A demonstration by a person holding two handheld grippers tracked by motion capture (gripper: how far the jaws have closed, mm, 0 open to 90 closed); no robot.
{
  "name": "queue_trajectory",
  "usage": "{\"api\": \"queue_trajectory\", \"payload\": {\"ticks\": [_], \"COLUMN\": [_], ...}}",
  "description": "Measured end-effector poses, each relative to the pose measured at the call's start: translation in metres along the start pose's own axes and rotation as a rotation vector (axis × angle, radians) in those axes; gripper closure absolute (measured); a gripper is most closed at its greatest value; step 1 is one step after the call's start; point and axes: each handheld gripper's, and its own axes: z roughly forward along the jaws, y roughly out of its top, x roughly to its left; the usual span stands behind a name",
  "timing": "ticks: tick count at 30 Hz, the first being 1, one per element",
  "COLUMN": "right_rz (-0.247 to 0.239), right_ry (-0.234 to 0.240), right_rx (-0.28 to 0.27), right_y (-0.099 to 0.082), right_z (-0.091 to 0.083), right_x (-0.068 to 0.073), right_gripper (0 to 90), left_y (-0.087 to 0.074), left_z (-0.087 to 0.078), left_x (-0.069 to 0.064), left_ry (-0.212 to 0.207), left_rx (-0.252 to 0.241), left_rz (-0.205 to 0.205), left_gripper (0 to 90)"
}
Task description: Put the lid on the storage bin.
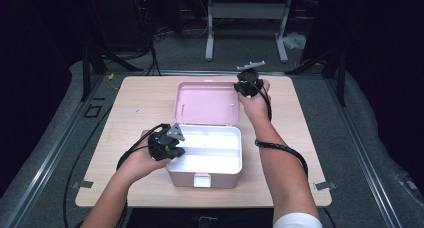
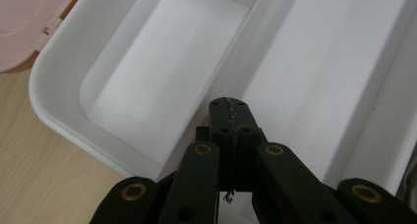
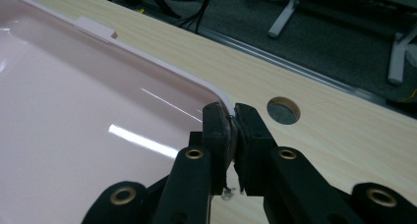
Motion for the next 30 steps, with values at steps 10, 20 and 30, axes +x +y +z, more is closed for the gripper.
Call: {"api": "queue_trajectory", "payload": {"ticks": [10,20,30], "right_rz": [-0.12,-0.18,-0.224], "right_ry": [-0.061,-0.077,-0.104], "right_rx": [-0.081,-0.102,-0.149], "right_y": [0.012,0.014,0.012], "right_z": [-0.042,-0.053,-0.065], "right_x": [0.016,0.021,0.029], "right_gripper": [85.1,85.5,85.6], "left_y": [0.001,0.001,0.001], "left_z": [0.0,0.0,0.001], "left_x": [-0.001,-0.002,-0.002], "left_ry": [0.007,0.018,0.02], "left_rx": [0.005,0.005,0.002], "left_rz": [0.0,0.003,0.004], "left_gripper": [90.0,90.0,90.0]}}
